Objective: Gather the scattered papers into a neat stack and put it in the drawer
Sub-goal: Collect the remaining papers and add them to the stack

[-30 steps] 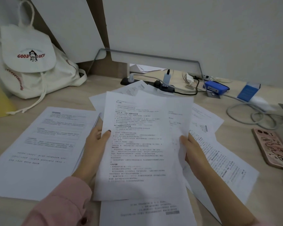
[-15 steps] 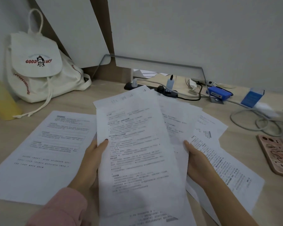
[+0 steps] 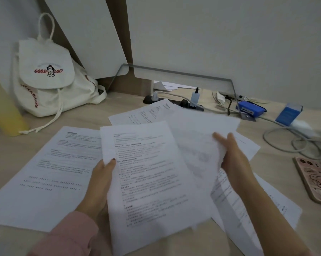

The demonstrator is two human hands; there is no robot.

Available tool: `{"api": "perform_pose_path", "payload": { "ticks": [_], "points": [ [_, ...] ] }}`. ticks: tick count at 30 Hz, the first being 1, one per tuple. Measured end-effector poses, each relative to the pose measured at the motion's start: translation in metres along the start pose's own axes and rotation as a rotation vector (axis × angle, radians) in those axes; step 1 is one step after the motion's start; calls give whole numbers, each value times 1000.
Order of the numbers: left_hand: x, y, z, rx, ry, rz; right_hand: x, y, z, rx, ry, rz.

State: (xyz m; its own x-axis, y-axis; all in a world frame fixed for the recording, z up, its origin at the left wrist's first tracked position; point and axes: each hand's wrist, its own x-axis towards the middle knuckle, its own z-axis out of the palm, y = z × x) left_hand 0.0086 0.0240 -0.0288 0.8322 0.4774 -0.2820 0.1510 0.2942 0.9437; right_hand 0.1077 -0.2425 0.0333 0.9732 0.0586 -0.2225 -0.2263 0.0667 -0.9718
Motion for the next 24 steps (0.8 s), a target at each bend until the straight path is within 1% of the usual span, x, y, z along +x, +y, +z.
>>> {"api": "perform_pose_path", "payload": {
  "ticks": [2, 4, 7, 8, 10, 11, 12, 13, 14, 15, 17, 19, 20, 21, 22, 24],
  "points": [
    [2, -1, -6, 4, 80, 35, -1, -21, -4, 220, 73, -82],
    [3, -4, -8, 25, 135, 57, -2, -35, -6, 370, 98, -157],
    [5, -17, -9, 16, 181, 42, -6, -41, -6, 428, 111, -267],
    [5, -21, -9, 8, 185, 32, -8, -42, -5, 483, 110, -294],
    [6, -28, -9, -16, 177, 18, -12, -37, -4, 647, 66, -298],
    [5, -31, -8, -18, 165, 18, -13, -33, -2, 619, 76, -279],
    [4, -32, -7, -11, 150, 18, -15, -28, 0, 496, 121, -233],
    [3, -33, -7, -1, 130, 11, -14, -20, 2, 262, 173, -184],
    [2, -34, -7, 2, 111, 8, -12, -10, 3, -20, 219, -154],
    [0, -33, -7, 7, 88, 8, -10, 0, 1, -285, 237, -149],
    [-2, -31, -8, 28, 63, 11, -13, 18, -5, -766, 215, -193],
    [-5, -28, -8, 56, 52, 13, -19, 29, -9, -1191, 185, -266],
    [-5, -27, -7, 69, 44, 17, -24, 32, -9, -1349, 168, -310],
    [-6, -26, -7, 70, 39, 24, -28, 35, -8, -1454, 134, -341],
    [-7, -25, -7, 65, 34, 39, -31, 35, -6, -1540, 80, -335],
    [-9, -24, -5, 25, 21, 64, -37, 35, 3, -1634, -12, -337]
  ]
}}
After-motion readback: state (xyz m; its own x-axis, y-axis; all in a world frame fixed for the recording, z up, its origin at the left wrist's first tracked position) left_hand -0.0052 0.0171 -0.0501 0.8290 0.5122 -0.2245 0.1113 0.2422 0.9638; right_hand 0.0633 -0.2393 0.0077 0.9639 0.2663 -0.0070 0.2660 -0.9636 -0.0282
